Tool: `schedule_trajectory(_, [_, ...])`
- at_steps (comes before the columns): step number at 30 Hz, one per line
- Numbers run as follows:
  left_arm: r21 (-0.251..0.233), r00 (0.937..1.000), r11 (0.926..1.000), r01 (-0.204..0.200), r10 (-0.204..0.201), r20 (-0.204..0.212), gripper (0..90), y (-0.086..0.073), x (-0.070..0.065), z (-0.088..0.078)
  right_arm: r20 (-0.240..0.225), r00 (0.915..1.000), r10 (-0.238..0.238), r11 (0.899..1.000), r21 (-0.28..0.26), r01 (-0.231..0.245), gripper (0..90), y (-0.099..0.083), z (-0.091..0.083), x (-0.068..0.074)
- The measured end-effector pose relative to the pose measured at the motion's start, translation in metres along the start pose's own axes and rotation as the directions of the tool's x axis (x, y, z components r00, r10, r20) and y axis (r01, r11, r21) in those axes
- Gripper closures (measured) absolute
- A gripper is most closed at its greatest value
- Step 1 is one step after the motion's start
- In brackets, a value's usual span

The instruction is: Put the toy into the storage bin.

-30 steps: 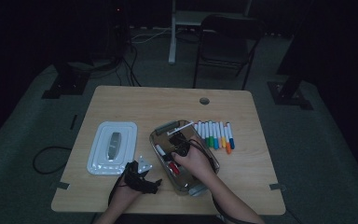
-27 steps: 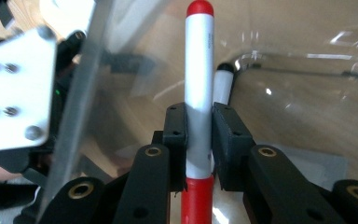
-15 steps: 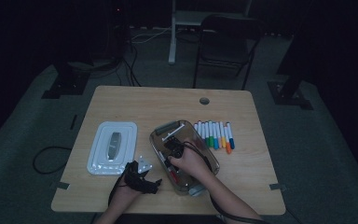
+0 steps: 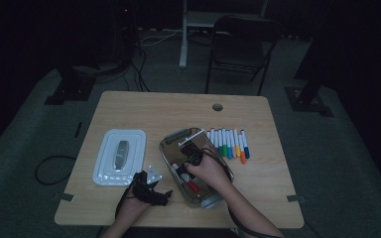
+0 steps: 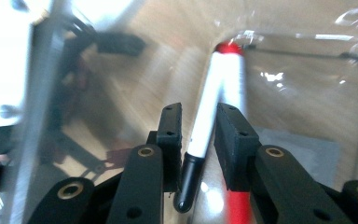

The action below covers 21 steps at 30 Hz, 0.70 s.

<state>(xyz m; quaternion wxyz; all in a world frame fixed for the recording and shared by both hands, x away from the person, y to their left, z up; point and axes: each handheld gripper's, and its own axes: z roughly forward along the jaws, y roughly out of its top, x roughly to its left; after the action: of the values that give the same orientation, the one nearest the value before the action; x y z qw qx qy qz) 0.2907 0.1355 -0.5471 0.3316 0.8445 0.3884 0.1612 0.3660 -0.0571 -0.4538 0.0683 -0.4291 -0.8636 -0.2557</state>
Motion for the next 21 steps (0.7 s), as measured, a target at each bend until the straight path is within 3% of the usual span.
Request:
schedule_trajectory(5, [0.001, 1.0000, 1.0000, 0.000, 0.000, 0.001, 1.9, 0.000, 0.000, 0.000, -0.002, 0.9999, -0.014, 0.997, -0.080, 0.013, 70.2, -0.002, -0.029, -0.001])
schedule_trajectory(10, [0.000, 1.0000, 1.0000, -0.001, 0.001, 0.000, 1.9, 0.000, 0.000, 0.000, 0.005, 0.9996, -0.028, 0.984, -0.173, 0.028, 66.6, -0.009, -0.064, -0.007])
schedule_trajectory(16, [0.000, 1.0000, 1.0000, -0.001, 0.001, 0.000, 1.9, 0.000, 0.000, 0.000, 0.052, 0.9985, -0.020, 0.956, -0.291, 0.034, 63.7, -0.029, -0.105, -0.026])
schedule_trajectory(21, [0.000, 1.0000, 1.0000, 0.001, -0.001, 0.000, 1.9, 0.000, 0.000, 0.000, 0.093, 0.9950, 0.035, 0.933, -0.361, 0.001, 62.1, -0.048, -0.130, -0.050])
